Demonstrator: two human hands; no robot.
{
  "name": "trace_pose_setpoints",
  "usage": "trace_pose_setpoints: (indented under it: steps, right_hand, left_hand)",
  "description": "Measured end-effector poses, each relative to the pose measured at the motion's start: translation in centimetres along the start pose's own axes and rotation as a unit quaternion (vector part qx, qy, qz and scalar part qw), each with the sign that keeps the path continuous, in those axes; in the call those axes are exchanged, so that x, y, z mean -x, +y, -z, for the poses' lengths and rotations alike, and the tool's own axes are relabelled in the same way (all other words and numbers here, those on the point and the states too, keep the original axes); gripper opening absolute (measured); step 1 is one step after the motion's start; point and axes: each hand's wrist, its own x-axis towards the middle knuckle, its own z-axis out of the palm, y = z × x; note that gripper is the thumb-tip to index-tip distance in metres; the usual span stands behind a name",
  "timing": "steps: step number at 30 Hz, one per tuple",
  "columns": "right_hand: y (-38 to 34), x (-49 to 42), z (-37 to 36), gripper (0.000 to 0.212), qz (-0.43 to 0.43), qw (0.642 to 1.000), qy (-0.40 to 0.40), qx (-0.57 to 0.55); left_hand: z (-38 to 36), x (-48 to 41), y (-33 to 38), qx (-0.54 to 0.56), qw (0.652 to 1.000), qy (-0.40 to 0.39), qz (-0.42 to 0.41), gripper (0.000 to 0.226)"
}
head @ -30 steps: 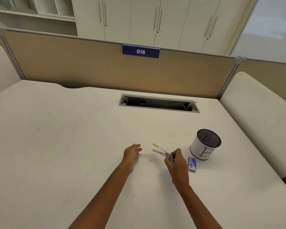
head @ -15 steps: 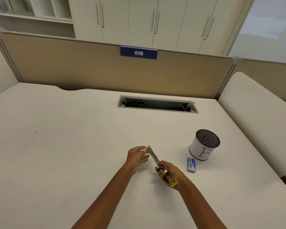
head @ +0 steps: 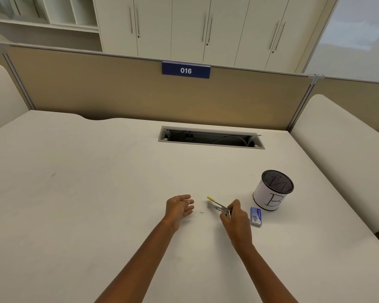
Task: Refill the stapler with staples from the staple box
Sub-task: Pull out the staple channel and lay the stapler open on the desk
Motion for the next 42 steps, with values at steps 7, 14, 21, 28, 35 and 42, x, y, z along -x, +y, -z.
trace_pose_setpoints:
  steps: [7, 14, 21, 28, 35, 42]
  right_hand:
    - [0.2, -0.2, 0.1, 0.007, -0.141, 0.969, -0.024, -0.201]
    - [-1.1, 0.4, 1.1, 0.023, -0.395, 0.704, -0.224, -0.546]
    - [-2.7, 1.8, 0.1, 0.017, -0.387, 0.706, -0.327, -0.495]
    - [-3.2, 2.5, -1.2, 0.02, -0.272, 0.803, -0.356, -0.392]
    - [-4.0, 2.5, -1.9, 0.014, -0.2, 0.876, -0.336, -0.281]
    - [-3.5, 1.8, -2.7, 0.017, -0.081, 0.959, -0.244, -0.117]
  left_hand:
    - [-0.1, 0.1, 0.0, 0.012, 1.0, -0.002, -0.009, 0.029]
    - [-0.6, 0.5, -0.6, -0.002, 0.999, -0.038, 0.011, 0.01]
    - [-0.9, 0.5, -0.7, -0.031, 0.998, -0.042, -0.029, 0.025]
    - [-0.1, 0.2, -1.1, -0.087, 0.994, 0.05, -0.053, 0.019]
    - [1.1, -0.6, -0.8, -0.11, 0.991, 0.07, -0.039, 0.03]
    - [1.6, -1.3, -1.0, -0.11, 0.993, 0.03, -0.024, 0.028]
